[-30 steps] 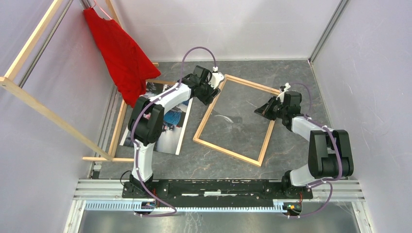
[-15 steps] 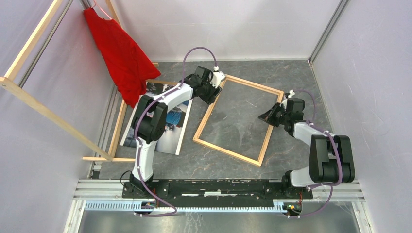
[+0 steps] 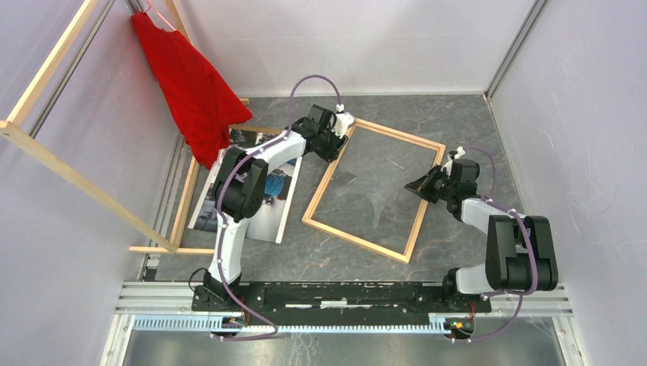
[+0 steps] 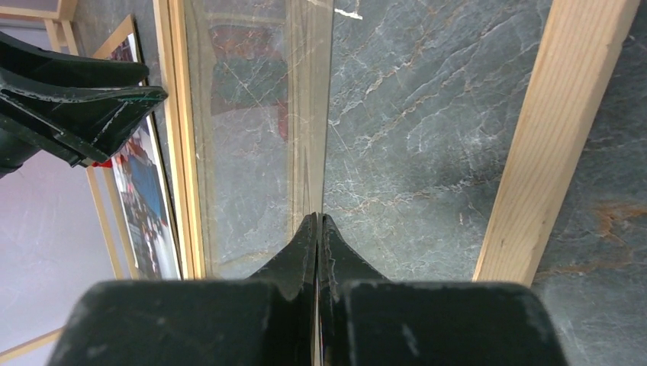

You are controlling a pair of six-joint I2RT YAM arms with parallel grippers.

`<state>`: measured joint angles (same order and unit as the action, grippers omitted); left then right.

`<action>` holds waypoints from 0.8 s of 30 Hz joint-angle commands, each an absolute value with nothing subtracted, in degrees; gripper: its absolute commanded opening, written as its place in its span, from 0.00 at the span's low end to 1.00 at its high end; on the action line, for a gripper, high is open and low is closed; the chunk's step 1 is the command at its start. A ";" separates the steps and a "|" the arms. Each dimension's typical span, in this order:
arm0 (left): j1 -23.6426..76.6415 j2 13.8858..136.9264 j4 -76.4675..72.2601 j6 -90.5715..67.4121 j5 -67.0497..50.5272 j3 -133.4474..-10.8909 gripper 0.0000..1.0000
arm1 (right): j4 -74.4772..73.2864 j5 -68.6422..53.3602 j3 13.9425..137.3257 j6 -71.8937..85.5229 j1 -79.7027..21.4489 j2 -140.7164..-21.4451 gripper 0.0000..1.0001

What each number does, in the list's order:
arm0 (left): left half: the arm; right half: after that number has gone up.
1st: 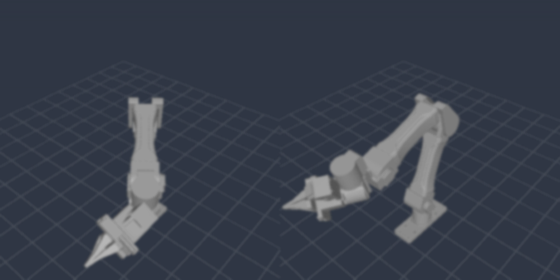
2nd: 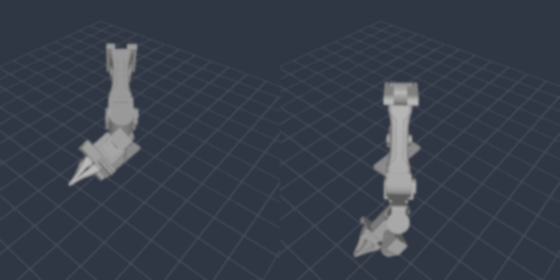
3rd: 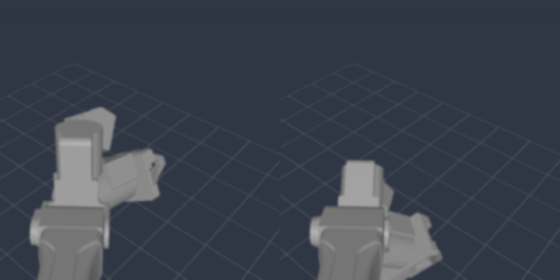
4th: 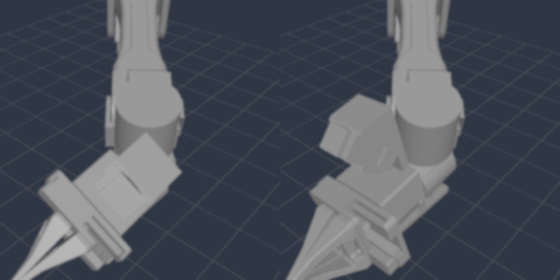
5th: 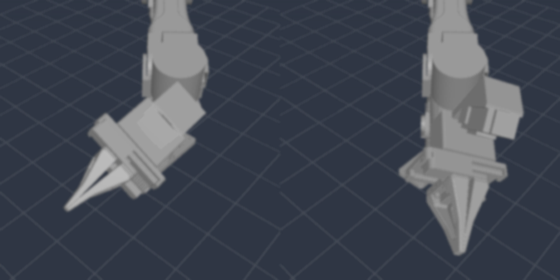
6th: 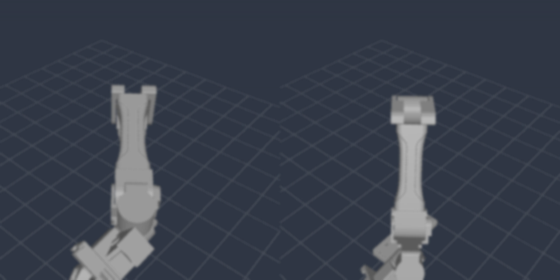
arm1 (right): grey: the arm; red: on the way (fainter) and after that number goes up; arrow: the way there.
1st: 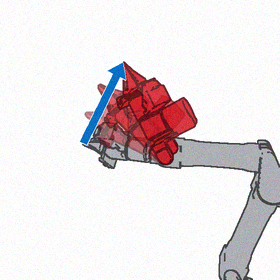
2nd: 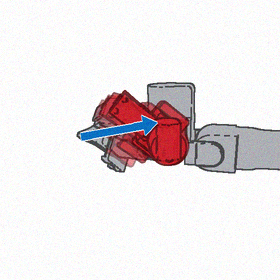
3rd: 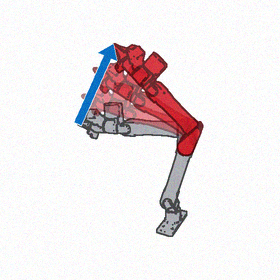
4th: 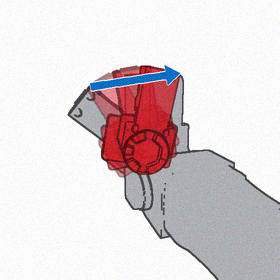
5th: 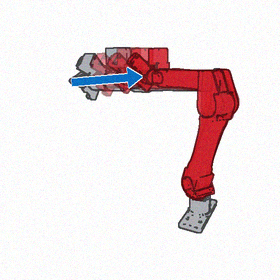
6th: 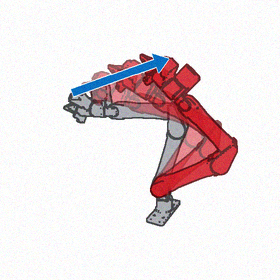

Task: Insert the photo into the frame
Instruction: Place the photo frame item in the photo frame.

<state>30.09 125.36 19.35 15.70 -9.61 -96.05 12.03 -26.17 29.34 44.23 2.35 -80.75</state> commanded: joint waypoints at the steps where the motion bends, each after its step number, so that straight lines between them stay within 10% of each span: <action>1: 30.06 126.07 18.13 12.74 -10.01 -97.58 0.51 | 14.59 -28.31 29.96 44.49 2.31 -81.83 0.00; 24: 25.58 113.49 18.03 12.92 -11.63 -78.09 0.40 | 18.64 -32.19 34.56 46.51 -4.66 -88.71 0.00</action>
